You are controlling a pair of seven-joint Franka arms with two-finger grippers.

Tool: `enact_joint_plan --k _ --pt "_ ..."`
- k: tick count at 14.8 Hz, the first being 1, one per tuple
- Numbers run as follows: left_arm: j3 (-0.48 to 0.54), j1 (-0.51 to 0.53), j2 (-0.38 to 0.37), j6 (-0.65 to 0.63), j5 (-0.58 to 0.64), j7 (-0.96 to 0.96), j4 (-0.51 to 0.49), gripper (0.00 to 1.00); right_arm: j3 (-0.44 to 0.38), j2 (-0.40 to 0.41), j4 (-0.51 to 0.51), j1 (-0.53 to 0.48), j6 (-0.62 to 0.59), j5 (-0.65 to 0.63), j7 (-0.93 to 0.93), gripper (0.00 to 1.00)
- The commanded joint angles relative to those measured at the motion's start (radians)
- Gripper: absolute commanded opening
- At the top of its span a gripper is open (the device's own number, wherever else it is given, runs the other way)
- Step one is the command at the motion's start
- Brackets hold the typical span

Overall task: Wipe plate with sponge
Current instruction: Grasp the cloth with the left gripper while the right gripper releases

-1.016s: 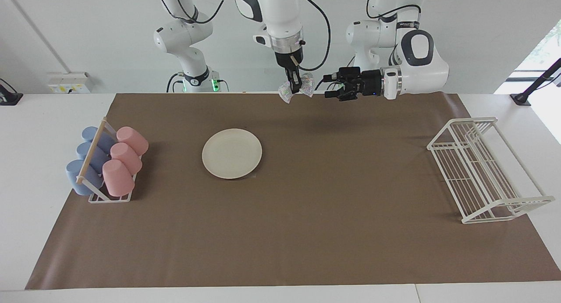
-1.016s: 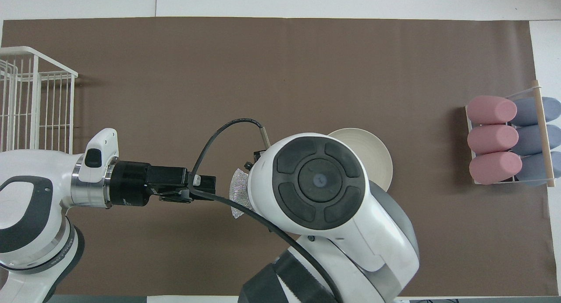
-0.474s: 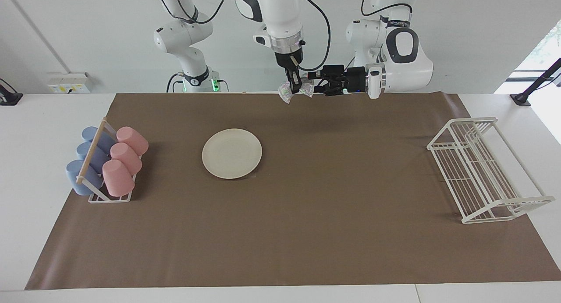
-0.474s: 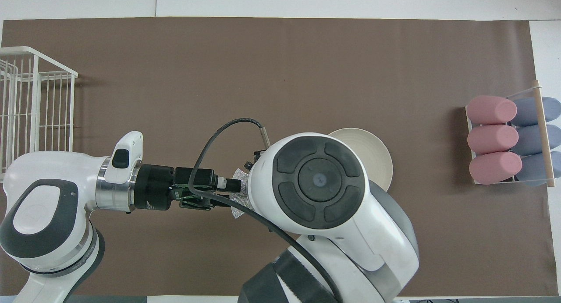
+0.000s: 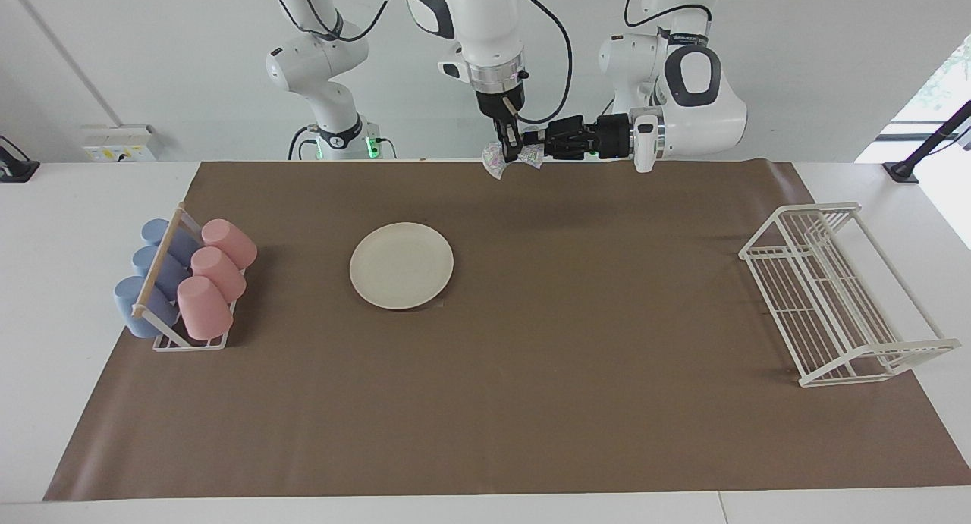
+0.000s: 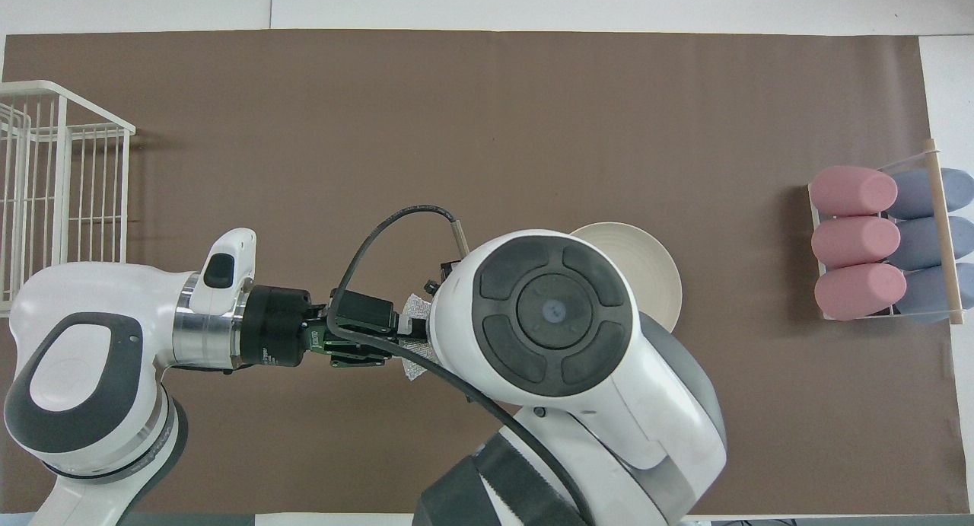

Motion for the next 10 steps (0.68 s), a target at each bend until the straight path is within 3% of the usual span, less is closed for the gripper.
enact_joint_plan --k 1,4,5,7,10 --pt "-0.002 -0.022 -0.018 0.037 -0.011 -0.040 -0.002 0.00 0.004 0.006 0.013 -0.003 -0.004 -0.023 0.014 0.00" --pt "-0.001 -0.021 -0.018 0.037 -0.010 -0.040 -0.004 0.00 0.004 0.004 0.013 -0.010 -0.010 -0.023 0.001 0.00" --pt "-0.001 -0.021 -0.018 0.035 -0.010 -0.040 -0.004 0.00 0.002 -0.002 0.007 -0.018 -0.018 -0.016 -0.025 0.29" --pt "0.001 -0.019 -0.018 0.035 -0.008 -0.046 -0.004 0.00 -0.003 -0.011 -0.001 -0.013 -0.019 -0.014 -0.057 1.00" --pt "0.001 -0.018 -0.019 0.034 -0.004 -0.048 -0.004 0.00 -0.003 -0.014 -0.007 -0.015 -0.022 -0.019 -0.092 1.00"
